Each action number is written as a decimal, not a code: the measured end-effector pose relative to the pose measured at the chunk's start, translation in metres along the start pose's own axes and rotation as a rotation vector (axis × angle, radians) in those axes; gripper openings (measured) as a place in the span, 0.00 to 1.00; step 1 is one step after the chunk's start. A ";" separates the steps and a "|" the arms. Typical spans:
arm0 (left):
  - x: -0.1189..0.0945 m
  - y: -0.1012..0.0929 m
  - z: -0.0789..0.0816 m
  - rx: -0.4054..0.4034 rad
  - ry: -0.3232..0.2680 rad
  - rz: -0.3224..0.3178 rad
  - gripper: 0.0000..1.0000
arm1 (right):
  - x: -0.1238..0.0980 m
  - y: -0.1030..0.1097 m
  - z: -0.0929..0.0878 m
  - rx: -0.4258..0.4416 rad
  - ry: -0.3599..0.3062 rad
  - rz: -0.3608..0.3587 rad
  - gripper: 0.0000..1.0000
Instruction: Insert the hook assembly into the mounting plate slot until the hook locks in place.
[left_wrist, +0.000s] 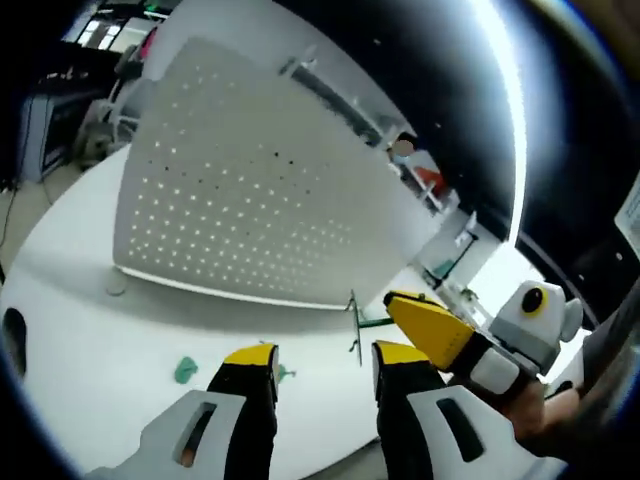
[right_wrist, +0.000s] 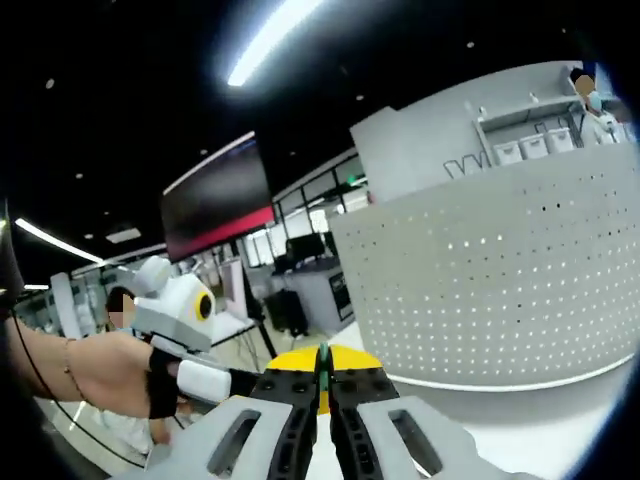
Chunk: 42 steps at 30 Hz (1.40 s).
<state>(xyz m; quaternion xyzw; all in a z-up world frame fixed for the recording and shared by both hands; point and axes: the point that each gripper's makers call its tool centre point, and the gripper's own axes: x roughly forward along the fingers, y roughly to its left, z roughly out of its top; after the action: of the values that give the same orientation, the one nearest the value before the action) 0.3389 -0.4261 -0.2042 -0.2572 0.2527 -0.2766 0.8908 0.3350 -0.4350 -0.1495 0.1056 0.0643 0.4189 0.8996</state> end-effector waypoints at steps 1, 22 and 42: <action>0.000 0.000 0.001 -0.001 -0.003 -0.002 0.33 | 0.001 0.002 0.001 0.001 -0.004 0.007 0.00; 0.003 -0.019 0.004 -0.046 -0.016 -0.126 0.04 | 0.000 0.007 0.001 -0.004 -0.019 0.006 0.00; -0.004 -0.013 0.016 0.235 0.008 -0.017 0.01 | 0.005 0.011 -0.004 0.149 0.071 0.081 0.03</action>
<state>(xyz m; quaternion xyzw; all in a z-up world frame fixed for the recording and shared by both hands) 0.3414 -0.4275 -0.1834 -0.1518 0.2198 -0.3130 0.9114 0.3294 -0.4239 -0.1504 0.1598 0.1227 0.4525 0.8687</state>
